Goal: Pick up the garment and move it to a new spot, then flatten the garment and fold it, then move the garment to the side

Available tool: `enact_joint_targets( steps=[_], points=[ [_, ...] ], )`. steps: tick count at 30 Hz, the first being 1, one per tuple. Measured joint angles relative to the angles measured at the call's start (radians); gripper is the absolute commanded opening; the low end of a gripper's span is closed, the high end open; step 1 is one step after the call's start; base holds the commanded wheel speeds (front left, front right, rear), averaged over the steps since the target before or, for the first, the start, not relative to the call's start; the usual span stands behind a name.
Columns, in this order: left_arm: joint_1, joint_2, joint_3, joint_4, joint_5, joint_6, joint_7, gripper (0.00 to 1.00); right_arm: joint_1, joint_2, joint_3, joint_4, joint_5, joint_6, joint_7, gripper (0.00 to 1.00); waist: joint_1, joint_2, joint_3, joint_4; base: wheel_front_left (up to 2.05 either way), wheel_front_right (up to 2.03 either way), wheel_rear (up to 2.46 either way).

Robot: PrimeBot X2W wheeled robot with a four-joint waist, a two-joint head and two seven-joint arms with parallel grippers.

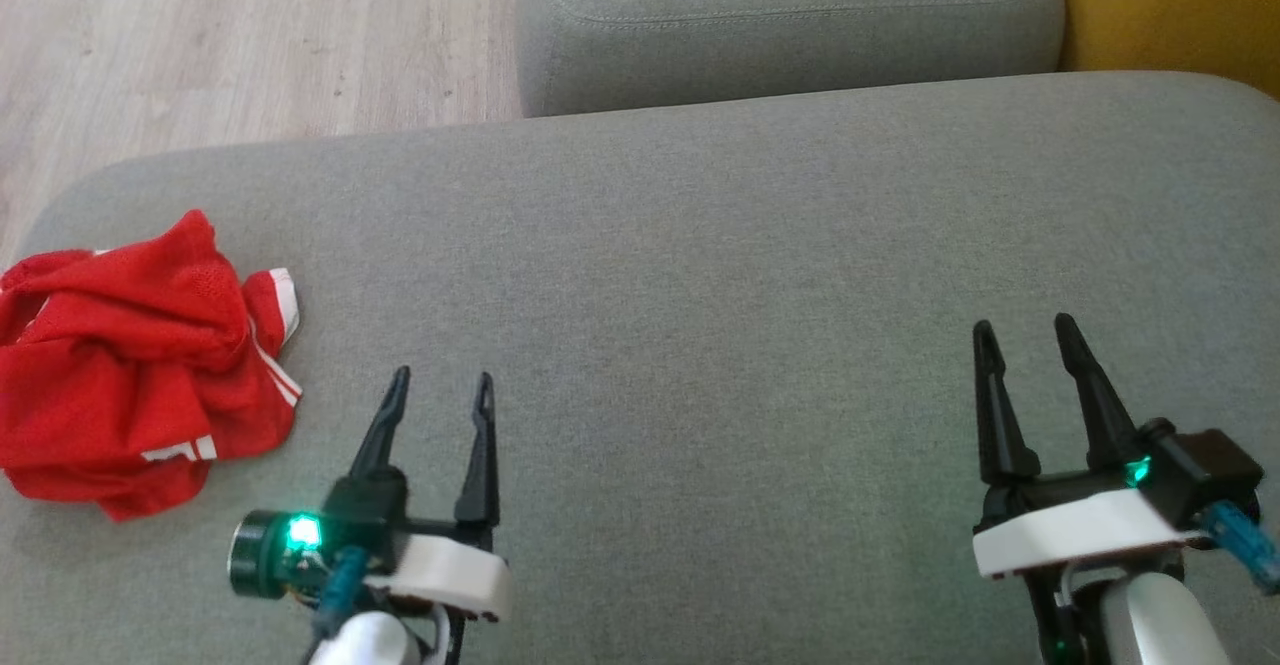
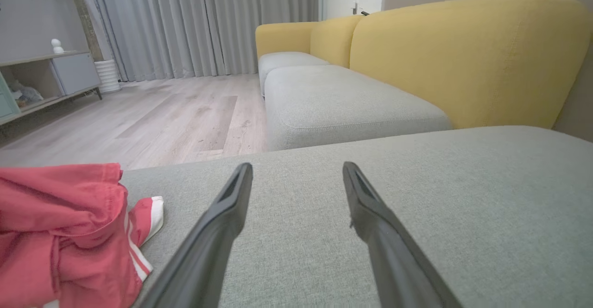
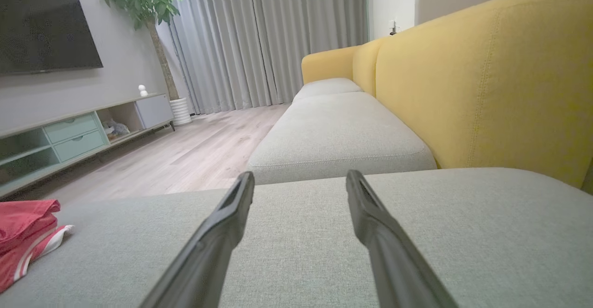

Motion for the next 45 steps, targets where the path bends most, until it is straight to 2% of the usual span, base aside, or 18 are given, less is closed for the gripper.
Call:
enact_joint_targets(
  steps=[6, 10, 13, 18, 24, 28, 32, 38, 45],
  points=[
    [-0.014, 0.01, -0.03, -0.008, 0.028, 0.034, -0.018, 1.0, 0.001, 0.0, 0.01, -0.016, -0.06, 0.0, -0.017, 1.0, 0.0, 0.0, 0.0, 0.003, 0.0, 0.0, 0.0],
    [-0.012, 0.004, -0.018, -0.036, -0.007, 0.03, -0.029, 1.0, 0.002, 0.0, 0.007, -0.027, -0.056, 0.0, -0.029, 1.0, 0.0, 0.0, 0.001, 0.005, 0.0, 0.0, 0.0],
    [0.0, -0.02, 0.033, -0.06, -0.039, 0.006, -0.037, 1.0, 0.004, 0.0, -0.01, -0.023, -0.007, 0.0, -0.039, 1.0, 0.0, 0.0, 0.001, 0.008, 0.0, 0.0, 0.0],
    [0.05, -0.053, 0.108, -0.066, -0.032, -0.056, -0.053, 1.0, 0.014, -0.001, -0.016, 0.011, 0.015, 0.0, -0.051, 1.0, 0.0, 0.0, 0.001, 0.01, 0.0, 0.0, 0.0],
    [0.077, -0.101, 0.166, -0.016, 0.032, -0.124, -0.069, 1.0, 0.029, -0.001, -0.008, 0.055, 0.017, 0.0, -0.07, 1.0, 0.0, 0.0, 0.0, 0.014, 0.0, 0.0, 0.0],
    [0.077, -0.123, 0.193, -0.003, 0.096, -0.162, -0.079, 1.0, 0.029, -0.001, -0.005, 0.074, -0.023, 0.0, -0.08, 1.0, 0.0, 0.0, 0.002, 0.017, 0.0, 0.0, 0.0],
    [0.077, -0.142, 0.214, 0.006, 0.152, -0.185, -0.088, 1.0, 0.029, -0.001, 0.002, 0.081, -0.061, 0.0, -0.09, 1.0, 0.0, 0.0, 0.002, 0.018, 0.0, 0.0, 0.0],
    [0.077, -0.159, 0.249, 0.011, 0.166, -0.215, -0.091, 1.0, 0.029, -0.001, 0.003, 0.084, -0.065, 0.0, -0.09, 1.0, 0.0, 0.0, 0.001, 0.028, 0.0, 0.0, 0.0],
    [0.081, -0.171, 0.287, 0.028, 0.177, -0.228, -0.091, 1.0, 0.03, -0.001, 0.028, 0.085, -0.046, 0.0, -0.09, 1.0, 0.0, 0.0, -0.005, 0.08, 0.0, 0.0, 0.0]
  ],
)
